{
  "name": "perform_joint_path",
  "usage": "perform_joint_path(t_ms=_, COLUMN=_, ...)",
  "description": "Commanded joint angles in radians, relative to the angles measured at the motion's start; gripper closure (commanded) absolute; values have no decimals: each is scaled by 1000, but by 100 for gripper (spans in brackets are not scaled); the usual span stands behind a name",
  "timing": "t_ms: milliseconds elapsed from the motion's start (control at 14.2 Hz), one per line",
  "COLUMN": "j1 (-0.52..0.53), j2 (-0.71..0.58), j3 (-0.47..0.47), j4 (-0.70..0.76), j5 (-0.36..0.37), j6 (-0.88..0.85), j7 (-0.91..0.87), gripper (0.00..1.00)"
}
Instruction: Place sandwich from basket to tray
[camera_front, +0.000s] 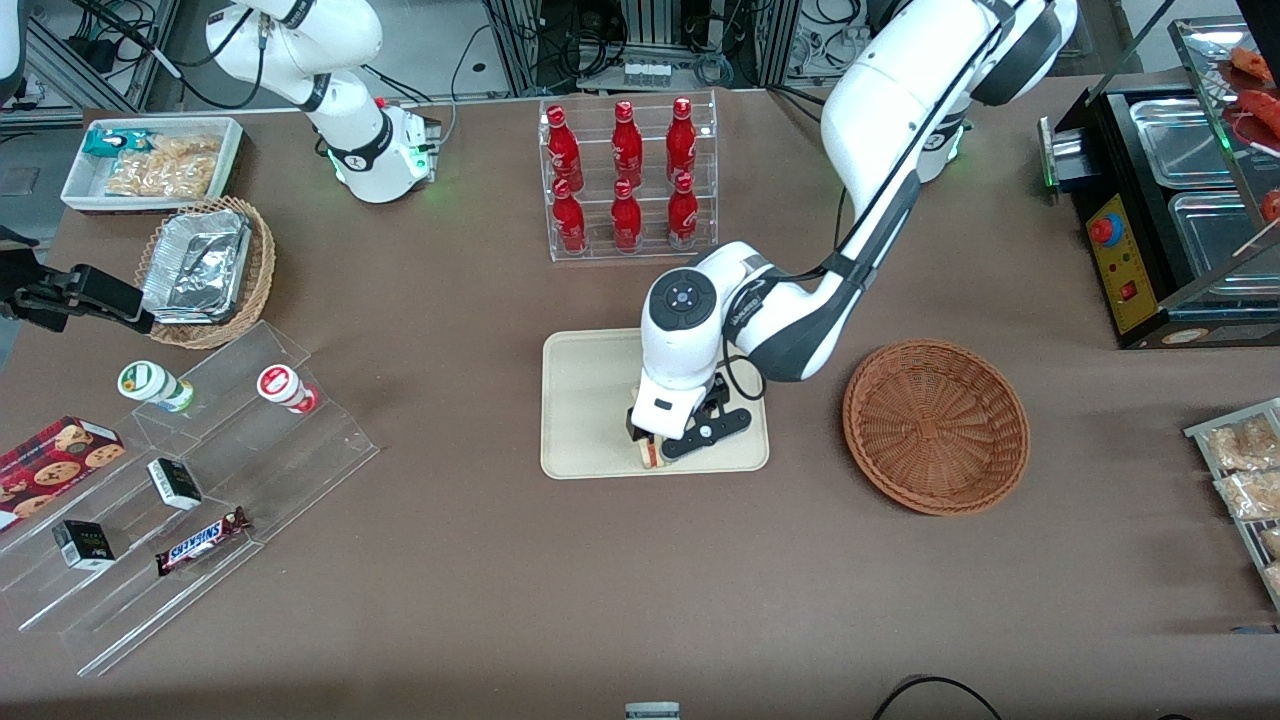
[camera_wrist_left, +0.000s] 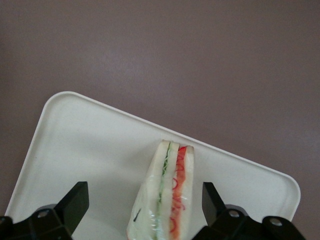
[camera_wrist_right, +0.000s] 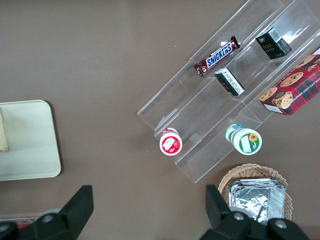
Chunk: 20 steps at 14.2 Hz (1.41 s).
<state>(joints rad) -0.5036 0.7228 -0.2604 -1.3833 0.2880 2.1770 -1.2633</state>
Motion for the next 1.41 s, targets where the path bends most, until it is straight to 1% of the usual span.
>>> perform_joint_path(t_ms=0, j1=-18, j2=-77, j3=39, j4=-22, j5=7, j6=-11, j7=-8, gripper=0)
perform_joint_path(t_ms=70, j1=-15, j2=-110, j3=65, j4=-25, j5=2, j6=-17, j7=-7, gripper=0)
perform_joint_path(t_ms=282, j1=45, j2=-253, j3=72, j4=-109, j5=0, j6=-92, j7=16, gripper=0)
perform_joint_path(t_ms=423, j1=118, j2=-369, j3=69, j4=-180, j5=-3, j6=-190, j7=112, gripper=0)
perform_joint_path(t_ms=493, j1=155, j2=-417, j3=66, j4=-198, j5=-15, j6=-241, j7=184, gripper=0)
perform_joint_path(t_ms=563, j1=192, j2=-460, j3=66, j4=-207, j5=-56, j6=-296, j7=276, gripper=0)
perform_joint_path(t_ms=704, j1=290, j2=-537, j3=66, j4=-209, j5=-154, j6=-424, j7=514, gripper=0)
perform_joint_path(t_ms=775, j1=348, j2=-572, j3=66, j4=-209, j5=-193, j6=-495, j7=626, gripper=0)
perform_joint_path(t_ms=845, j1=391, j2=-601, j3=66, j4=-209, j5=-211, j6=-537, j7=719, gripper=0)
perform_joint_path(t_ms=1127, j1=543, j2=-700, j3=66, j4=-215, j5=-214, j6=-672, j7=1055, gripper=0)
perform_joint_path(t_ms=1197, j1=572, j2=-723, j3=64, j4=-217, j5=-214, j6=-695, j7=1117, gripper=0)
perform_joint_path(t_ms=1338, j1=602, j2=-767, j3=64, j4=-217, j5=-214, j6=-753, j7=1160, gripper=0)
